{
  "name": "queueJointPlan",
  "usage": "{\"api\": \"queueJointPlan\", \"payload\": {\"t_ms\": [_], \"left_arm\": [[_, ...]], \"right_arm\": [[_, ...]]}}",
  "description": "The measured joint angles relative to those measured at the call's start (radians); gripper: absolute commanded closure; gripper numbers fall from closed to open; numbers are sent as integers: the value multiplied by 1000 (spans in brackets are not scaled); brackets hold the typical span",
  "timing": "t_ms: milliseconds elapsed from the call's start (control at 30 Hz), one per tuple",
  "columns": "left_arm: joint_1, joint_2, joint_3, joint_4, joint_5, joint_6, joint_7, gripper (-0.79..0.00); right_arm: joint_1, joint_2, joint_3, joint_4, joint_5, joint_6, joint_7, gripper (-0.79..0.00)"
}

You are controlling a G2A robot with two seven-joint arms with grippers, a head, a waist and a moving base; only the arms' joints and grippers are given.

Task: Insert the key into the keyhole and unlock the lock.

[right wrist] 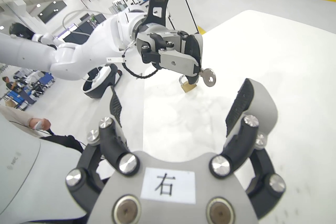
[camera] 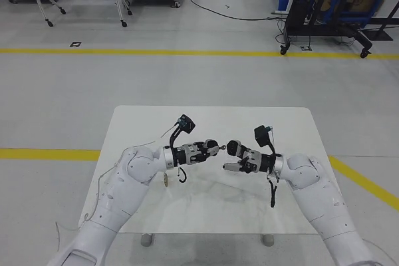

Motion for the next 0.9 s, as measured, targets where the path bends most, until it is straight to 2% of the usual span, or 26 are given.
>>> {"api": "queueJointPlan", "payload": {"t_ms": [133,333,467,700,767,800,833,867,900], "left_arm": [[-8,2,14,7,-13,-38,-13,0],[-24,5,41,18,-39,-74,-46,0],[-31,8,52,24,-52,-89,-56,0],[-37,14,64,27,-63,-96,-64,0],[-38,15,67,26,-64,-97,-63,0],[-38,16,68,26,-65,-97,-62,0],[-38,17,69,25,-65,-96,-61,0],[-39,18,71,24,-66,-96,-60,0],[-39,19,71,24,-65,-96,-58,0]], "right_arm": [[-28,19,5,-35,26,0,26,-486],[-21,40,-6,-40,29,0,59,-505],[-16,49,-21,-51,17,0,49,-416],[-7,66,-34,-54,25,0,34,-351],[-4,69,-43,-52,25,0,31,-311],[-2,71,-47,-51,26,0,30,-280],[0,72,-51,-50,27,0,28,-197],[2,74,-56,-48,29,0,25,-52],[3,76,-60,-48,30,0,23,0]]}}
